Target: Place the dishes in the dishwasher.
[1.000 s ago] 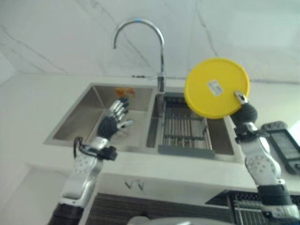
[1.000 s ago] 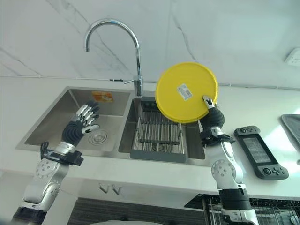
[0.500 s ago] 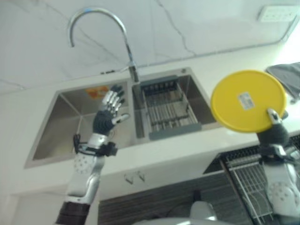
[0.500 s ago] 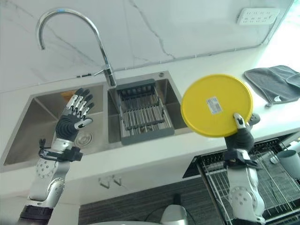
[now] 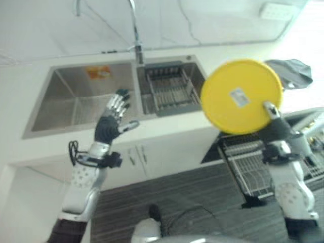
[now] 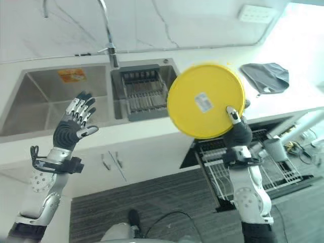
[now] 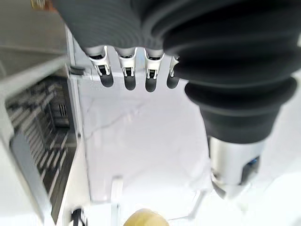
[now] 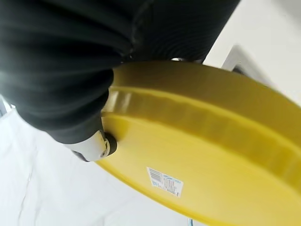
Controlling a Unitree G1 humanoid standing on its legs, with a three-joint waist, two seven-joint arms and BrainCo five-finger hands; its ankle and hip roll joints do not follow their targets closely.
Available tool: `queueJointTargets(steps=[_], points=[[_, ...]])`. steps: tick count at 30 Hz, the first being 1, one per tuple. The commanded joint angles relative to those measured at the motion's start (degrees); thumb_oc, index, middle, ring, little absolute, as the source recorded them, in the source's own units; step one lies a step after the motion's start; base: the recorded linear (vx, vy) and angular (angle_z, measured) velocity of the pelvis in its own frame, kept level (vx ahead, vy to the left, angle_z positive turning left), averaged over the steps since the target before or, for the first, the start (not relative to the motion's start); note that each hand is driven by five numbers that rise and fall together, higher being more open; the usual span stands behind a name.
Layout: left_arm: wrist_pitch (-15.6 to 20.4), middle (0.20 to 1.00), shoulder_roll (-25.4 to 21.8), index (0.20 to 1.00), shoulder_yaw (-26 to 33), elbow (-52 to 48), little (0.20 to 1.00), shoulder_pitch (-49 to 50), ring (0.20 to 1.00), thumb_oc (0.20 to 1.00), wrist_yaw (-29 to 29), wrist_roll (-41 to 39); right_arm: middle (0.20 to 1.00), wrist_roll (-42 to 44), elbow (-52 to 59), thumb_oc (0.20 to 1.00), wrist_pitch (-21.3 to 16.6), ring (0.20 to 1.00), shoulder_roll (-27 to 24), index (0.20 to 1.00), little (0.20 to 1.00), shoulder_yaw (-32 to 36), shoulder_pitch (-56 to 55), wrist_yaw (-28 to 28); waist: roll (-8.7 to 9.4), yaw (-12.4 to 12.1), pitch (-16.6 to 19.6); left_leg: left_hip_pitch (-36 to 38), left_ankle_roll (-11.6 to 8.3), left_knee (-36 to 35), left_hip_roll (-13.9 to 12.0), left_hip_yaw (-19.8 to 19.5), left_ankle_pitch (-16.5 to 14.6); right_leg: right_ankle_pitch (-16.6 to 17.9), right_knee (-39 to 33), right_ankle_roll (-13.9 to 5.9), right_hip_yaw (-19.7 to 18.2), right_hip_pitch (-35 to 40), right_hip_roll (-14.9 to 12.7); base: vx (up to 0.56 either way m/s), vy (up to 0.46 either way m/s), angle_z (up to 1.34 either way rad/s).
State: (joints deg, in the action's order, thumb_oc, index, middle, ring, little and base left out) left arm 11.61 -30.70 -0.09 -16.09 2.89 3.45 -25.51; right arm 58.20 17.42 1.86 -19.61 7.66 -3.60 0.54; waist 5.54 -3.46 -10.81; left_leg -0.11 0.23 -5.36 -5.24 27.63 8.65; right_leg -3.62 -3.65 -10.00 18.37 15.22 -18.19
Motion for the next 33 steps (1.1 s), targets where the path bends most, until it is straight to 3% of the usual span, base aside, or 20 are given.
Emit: queueJointTargets(steps=[1,4,5,9,11,12,13,15,17,19,21,24,27,29,30,32,33], points=[[2.70,1.000,-0.45,1.000,1.76,-3.38,1.000,-0.91,1.000,1.000,-0.84,3.69,0.200,-1.99,3.55,0.200,-6.36,0.200,0.00,0.200,0.200,3.09,1.74,-0.83,-3.23,2.90,3.27,5.48,-3.77,0.36,-1.33,-8.14,-7.34,8.65,-0.70,-1.33,1.45,-1.81,2.58,-0.22,-0.521,-0.67],[1.60,1.000,-0.60,1.000,0.57,-3.48,1.000,-2.36,1.000,1.000,-2.04,4.97,0.200,-2.19,3.87,0.200,-5.52,0.200,0.01,0.200,0.200,1.27,2.71,0.52,-3.48,3.63,3.45,4.94,-5.32,0.36,-5.28,-6.43,-5.42,5.77,-1.35,-1.92,-0.01,-3.26,4.50,-0.25,-0.646,-0.67],[1.52,1.000,-0.22,1.000,0.05,-3.88,1.000,-2.40,1.000,1.000,-3.10,4.89,0.200,-2.95,3.69,0.200,-4.77,0.200,-0.64,0.200,0.200,0.78,3.30,0.17,-3.54,4.23,3.22,4.47,-6.35,0.36,-7.50,-6.38,-4.01,5.25,-1.35,-1.20,-1.63,-4.46,5.55,-0.17,-0.560,-1.33],[2.21,1.000,1.55,1.000,-0.89,-3.85,1.000,-0.64,1.000,1.000,-4.25,6.48,0.200,-2.05,3.78,0.200,-2.92,0.200,-2.20,0.200,0.200,-0.01,2.87,-1.77,-3.68,4.54,2.72,2.35,-8.01,1.29,-10.09,-10.03,-2.43,4.40,-1.35,1.68,-5.58,-6.30,9.25,-0.08,-0.425,-0.58],[3.09,1.000,1.79,1.000,-1.12,-3.67,1.000,1.06,1.000,1.000,-4.41,8.27,0.200,-0.64,3.76,0.200,-2.33,0.200,-3.06,0.200,0.200,-0.35,2.21,-2.96,-3.78,4.15,2.50,2.08,-7.82,2.86,-8.79,-14.52,-3.51,4.38,-1.35,2.66,-7.53,-7.17,10.43,0.07,-0.387,-0.46],[3.15,1.000,2.13,1.000,-0.24,-4.91,1.000,3.36,1.000,1.000,-3.60,8.96,0.200,-0.67,4.64,0.200,-2.96,0.200,-3.11,0.200,0.200,-1.26,1.08,-2.71,-4.36,3.20,2.26,1.01,-6.55,4.91,-4.93,-18.16,-5.70,4.13,-1.35,3.18,-8.60,-7.36,11.43,0.22,-0.421,-0.83],[3.03,1.000,1.88,1.000,0.49,-4.97,1.000,4.33,1.000,1.000,-2.45,8.46,0.200,-2.03,4.95,0.200,-4.22,0.200,-2.06,0.200,0.200,-2.62,0.66,-1.67,-5.17,2.76,2.21,1.47,-5.82,2.65,-3.24,-17.92,-5.17,3.90,-1.35,3.22,-8.28,-7.21,12.17,0.24,-0.344,-0.87],[2.52,1.000,1.75,1.000,0.50,-4.96,1.000,4.31,1.000,1.000,-2.14,8.23,0.200,-3.40,5.46,0.200,-4.89,0.200,-1.27,0.200,0.200,-3.64,0.36,-1.07,-5.70,2.60,2.12,1.49,-5.51,0.74,-2.30,-17.60,-4.42,3.82,-1.35,3.19,-7.74,-7.01,12.62,0.17,-0.142,-0.24],[2.58,1.000,1.67,1.000,-0.45,-3.82,1.000,3.21,1.000,1.000,-1.40,8.80,0.200,-5.48,5.98,0.200,-6.91,0.200,0.31,0.200,0.200,-5.38,-0.34,-0.01,-6.28,2.47,1.74,-1.30,-5.62,0.36,-0.99,-15.14,-2.77,3.41,-1.35,3.24,-6.32,-5.86,13.59,0.18,-0.090,0.57],[2.45,1.000,1.49,1.000,-1.37,-2.86,1.000,1.37,1.000,1.000,-0.32,8.26,0.200,-7.58,5.85,0.200,-7.92,0.200,0.26,0.200,0.200,-5.50,-0.11,0.87,-6.74,2.82,1.47,-4.04,-5.37,0.36,0.28,-7.87,-0.78,2.38,-1.35,3.36,-4.29,-3.84,14.67,0.21,0.023,0.37],[2.04,1.000,1.39,1.000,-2.28,-3.01,1.000,0.31,1.000,1.000,-1.42,7.96,0.200,-8.91,5.60,0.200,-7.56,0.200,-0.40,0.200,0.200,-6.52,1.36,1.31,-6.98,2.41,1.68,-4.65,-3.88,0.36,2.16,-6.37,-1.05,1.13,-1.35,3.93,-4.82,-2.72,16.10,0.27,0.132,0.44],[2.43,1.000,1.45,1.000,-2.26,-3.91,1.000,1.03,1.000,1.000,-4.10,8.18,0.200,-9.47,5.43,0.200,-6.52,0.200,-1.33,0.200,0.200,-6.92,1.57,-0.23,-6.49,1.81,2.47,-3.77,-1.77,0.36,3.91,-8.46,-2.57,0.41,-1.35,4.10,-6.49,-1.23,16.71,0.27,0.229,-0.18],[2.60,1.000,1.58,1.000,-2.28,-3.41,1.000,0.87,1.000,1.000,-4.99,7.25,0.200,-12.17,4.97,0.200,-7.55,0.200,-2.16,0.200,0.200,-5.72,2.15,-0.62,-4.92,1.27,3.34,-2.17,-0.06,0.36,4.65,-8.85,-4.50,0.39,-0.83,3.58,-5.62,-0.01,16.20,0.25,0.251,-0.40],[3.88,1.000,2.15,1.000,-2.62,-1.51,1.000,0.40,1.000,1.000,-5.03,9.03,0.200,-11.82,4.73,0.200,-7.62,0.200,-1.63,0.200,0.200,-5.29,3.53,-0.93,-3.28,0.24,3.71,-1.31,0.90,0.36,5.02,-8.82,-5.50,1.88,6.17,2.09,-2.45,-1.95,15.15,0.19,0.215,-0.09],[5.81,1.000,2.11,1.000,-3.26,-1.17,1.000,-0.08,1.000,1.000,-5.76,14.48,0.200,-11.63,4.65,0.200,-7.73,0.200,-1.12,0.200,0.200,-5.35,4.33,-1.48,-2.29,-0.22,3.55,-0.92,1.61,0.36,5.82,-10.30,-6.08,2.57,13.50,0.67,-1.90,-3.83,14.83,0.13,0.113,-0.03],[7.12,1.000,1.72,1.000,-3.54,-1.46,1.000,-0.61,1.000,1.000,-6.57,19.98,0.200,-13.12,4.72,0.200,-8.34,0.200,-0.46,0.200,0.200,-5.88,4.91,-2.25,-2.24,-0.58,3.31,-0.68,1.85,0.36,5.46,-12.72,-6.03,5.94,20.22,-0.03,-2.41,-8.86,14.42,0.13,0.038,-0.18],[7.49,1.000,0.73,1.000,-3.16,-1.50,1.000,-1.56,1.000,1.000,-7.49,23.97,0.200,-13.05,4.36,0.200,-8.91,0.200,-0.11,0.200,0.200,-6.09,5.18,-3.16,-2.29,-0.63,2.89,0.30,1.24,0.36,4.58,-14.67,-6.30,6.16,19.99,0.19,-1.76,-12.17,12.16,0.14,-0.120,-0.24]])
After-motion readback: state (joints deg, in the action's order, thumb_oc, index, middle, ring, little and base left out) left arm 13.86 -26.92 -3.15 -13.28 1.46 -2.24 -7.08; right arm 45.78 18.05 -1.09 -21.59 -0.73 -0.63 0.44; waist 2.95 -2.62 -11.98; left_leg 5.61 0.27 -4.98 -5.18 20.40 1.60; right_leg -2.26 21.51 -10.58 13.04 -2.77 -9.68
